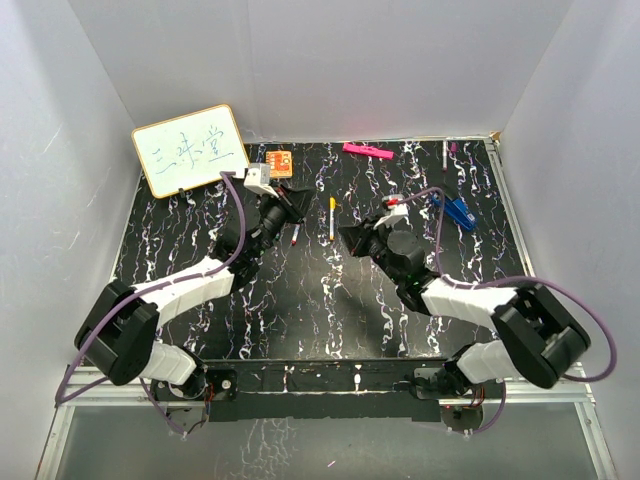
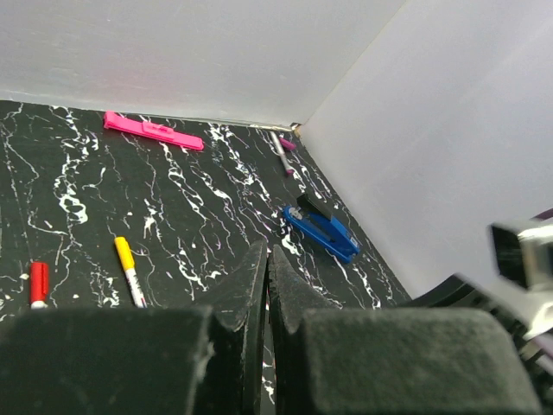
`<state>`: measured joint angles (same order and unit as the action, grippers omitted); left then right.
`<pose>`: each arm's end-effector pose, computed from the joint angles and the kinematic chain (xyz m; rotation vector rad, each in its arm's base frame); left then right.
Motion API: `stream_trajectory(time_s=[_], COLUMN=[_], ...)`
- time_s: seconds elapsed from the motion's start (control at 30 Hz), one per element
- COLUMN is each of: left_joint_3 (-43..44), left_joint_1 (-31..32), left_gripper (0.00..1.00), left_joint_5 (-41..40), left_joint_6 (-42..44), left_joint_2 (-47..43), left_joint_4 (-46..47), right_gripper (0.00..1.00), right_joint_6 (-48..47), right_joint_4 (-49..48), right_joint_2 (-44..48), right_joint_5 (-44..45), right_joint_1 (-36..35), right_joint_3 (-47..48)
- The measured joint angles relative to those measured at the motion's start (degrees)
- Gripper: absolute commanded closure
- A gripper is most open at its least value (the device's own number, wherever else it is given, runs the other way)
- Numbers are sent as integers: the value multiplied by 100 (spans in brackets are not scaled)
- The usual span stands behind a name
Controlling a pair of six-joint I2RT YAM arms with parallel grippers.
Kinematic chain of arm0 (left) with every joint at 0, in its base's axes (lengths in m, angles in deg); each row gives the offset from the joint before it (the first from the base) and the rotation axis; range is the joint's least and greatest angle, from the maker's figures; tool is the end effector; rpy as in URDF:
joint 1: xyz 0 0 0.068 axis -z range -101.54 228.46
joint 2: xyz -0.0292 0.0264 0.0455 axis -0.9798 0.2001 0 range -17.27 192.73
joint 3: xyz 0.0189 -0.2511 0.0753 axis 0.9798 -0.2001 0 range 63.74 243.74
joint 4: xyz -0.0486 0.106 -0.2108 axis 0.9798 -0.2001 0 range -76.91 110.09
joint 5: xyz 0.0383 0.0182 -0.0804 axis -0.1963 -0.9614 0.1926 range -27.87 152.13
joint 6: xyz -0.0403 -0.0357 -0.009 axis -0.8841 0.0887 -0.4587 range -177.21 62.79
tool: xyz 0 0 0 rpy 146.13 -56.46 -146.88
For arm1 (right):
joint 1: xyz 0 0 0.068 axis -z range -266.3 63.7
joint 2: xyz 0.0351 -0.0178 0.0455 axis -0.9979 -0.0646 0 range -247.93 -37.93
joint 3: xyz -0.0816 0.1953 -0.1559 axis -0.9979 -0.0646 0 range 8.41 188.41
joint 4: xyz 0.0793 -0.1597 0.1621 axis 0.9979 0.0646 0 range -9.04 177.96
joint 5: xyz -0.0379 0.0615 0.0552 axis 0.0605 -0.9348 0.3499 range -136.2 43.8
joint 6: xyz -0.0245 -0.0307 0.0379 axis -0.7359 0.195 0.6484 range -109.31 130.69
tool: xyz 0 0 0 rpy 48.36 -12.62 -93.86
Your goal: Insert the pens into the pen caps
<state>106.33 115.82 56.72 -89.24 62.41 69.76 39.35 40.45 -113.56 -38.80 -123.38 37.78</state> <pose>0.2377 -0.1771 0.3006 -0.0175 1.4172 -0.9501 0.2138 0.1557 0.2286 -0.0260 1.7268 0.7527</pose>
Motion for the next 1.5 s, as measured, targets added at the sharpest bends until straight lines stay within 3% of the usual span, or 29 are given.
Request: stream_trajectory(time_s=[0.17,0.43,0.67,0.73,1.13,1.3,1.5], left_joint_3=[-11,-11,-22,-28,68,533,1158], left_joint_1=[0,0,0,0,0,-4,-120], left_gripper=[100,100,98,96,93,87,87], left_joint_5=[-39,-42,-42,-42,-92,-330,-494], left_joint_6=[157,271,387,417,734,876,866], left_joint_2=[-173,-177,-192,-197,-83,245,638], left_joint_4=[-243,-595,-728,-756,-1246,-1735,-2284], right_gripper=[73,60,57,52,37,29,24], right_joint_6=[-605,-892,-570,-501,-553,-584,-778], right_joint_4=[459,1117,2273,2551,2730,2756,3128], right_joint_2=[356,-92,-894,-951,-1023,-1408,-2048], right_joint_5=[1075,1930,2269,2347,2603,2505,2618], right_joint_1=[39,1032,2076,2262,2328,2328,2332], right_joint_3=[723,2271,3110,3134,3193,3401,3727])
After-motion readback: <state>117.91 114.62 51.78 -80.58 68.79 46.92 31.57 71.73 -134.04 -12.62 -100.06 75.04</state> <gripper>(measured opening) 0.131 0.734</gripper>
